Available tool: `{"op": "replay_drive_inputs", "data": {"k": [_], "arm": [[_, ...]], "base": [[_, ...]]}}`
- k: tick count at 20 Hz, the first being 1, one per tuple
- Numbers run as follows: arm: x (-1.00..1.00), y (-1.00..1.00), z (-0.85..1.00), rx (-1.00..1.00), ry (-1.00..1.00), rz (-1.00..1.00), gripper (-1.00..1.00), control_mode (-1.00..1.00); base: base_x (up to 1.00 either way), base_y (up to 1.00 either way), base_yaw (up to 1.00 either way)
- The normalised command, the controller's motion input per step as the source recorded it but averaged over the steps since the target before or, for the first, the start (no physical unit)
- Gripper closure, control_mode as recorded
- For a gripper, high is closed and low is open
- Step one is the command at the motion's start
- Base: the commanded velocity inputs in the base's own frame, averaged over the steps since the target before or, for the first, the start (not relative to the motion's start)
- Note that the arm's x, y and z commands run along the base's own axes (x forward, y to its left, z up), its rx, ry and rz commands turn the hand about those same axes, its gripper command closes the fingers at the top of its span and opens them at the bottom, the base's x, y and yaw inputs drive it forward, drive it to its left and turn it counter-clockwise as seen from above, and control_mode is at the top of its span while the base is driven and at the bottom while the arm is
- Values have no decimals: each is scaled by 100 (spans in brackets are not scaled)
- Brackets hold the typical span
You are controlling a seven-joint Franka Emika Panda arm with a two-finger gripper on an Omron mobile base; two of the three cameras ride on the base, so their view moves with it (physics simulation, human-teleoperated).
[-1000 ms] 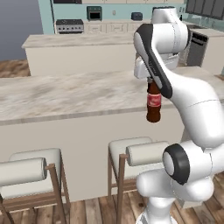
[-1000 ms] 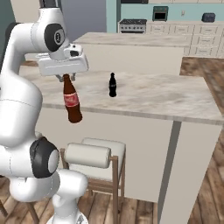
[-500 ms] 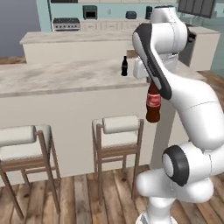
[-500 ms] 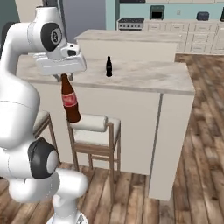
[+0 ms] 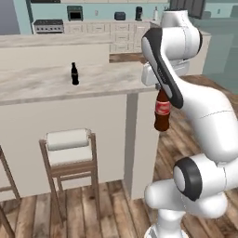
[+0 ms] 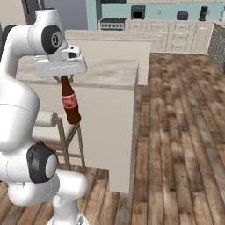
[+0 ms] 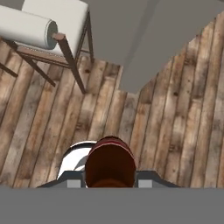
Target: Place the large bottle from the dining counter next to the other large bottle outside the sink, and place the small bottle from the dining counter next to the other small bottle inside the sink.
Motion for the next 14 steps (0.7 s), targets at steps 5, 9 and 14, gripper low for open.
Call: {"op": "replay_drive_inputs", "data": {"k": [5, 9, 14], "arm": [[0, 0, 0, 0, 0, 0, 100, 100], [0, 0, 0, 0, 0, 0, 100, 100], [0, 0, 0, 0, 0, 0, 100, 100]], "base": [[51, -100, -3], [76, -100, 0], [88, -100, 0]]}}
